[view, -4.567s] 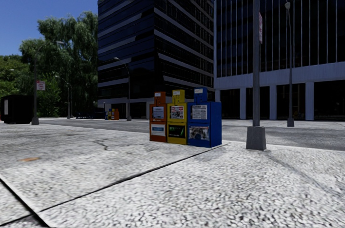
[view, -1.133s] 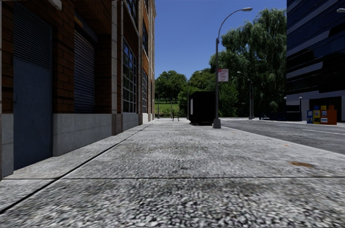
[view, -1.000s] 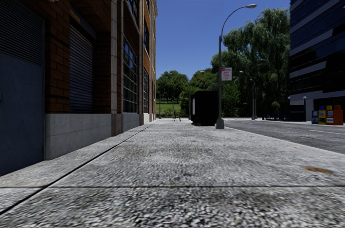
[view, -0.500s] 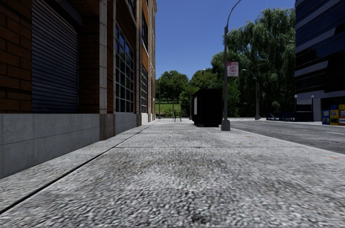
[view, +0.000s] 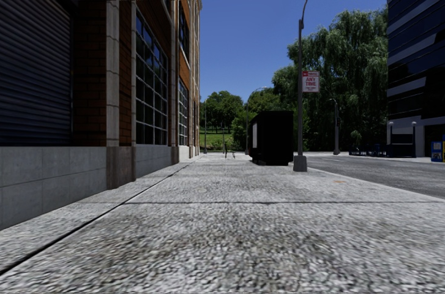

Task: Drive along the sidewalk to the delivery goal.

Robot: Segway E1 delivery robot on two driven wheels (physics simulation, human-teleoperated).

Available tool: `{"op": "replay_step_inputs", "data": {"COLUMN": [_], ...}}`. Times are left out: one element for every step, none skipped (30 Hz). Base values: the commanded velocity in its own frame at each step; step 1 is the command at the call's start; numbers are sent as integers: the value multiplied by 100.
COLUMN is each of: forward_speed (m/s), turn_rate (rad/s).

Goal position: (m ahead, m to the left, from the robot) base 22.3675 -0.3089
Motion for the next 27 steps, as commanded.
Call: {"op": "replay_step_inputs", "data": {"forward_speed": [200, 200, 200, 200, 200, 200, 200, 200, 200, 200, 200, 200, 200, 200, 200, 200, 200, 200, 200, 200, 200, 200, 200, 200, 200, 200, 200], "turn_rate": [0, 0, 0, 0, 0, 0, 0, 0, 0, 0, 0, 0, 0, 0, 0, 0, 0, 0, 0, 0, 0, 0, 0, 0, 0, 0, 0]}}
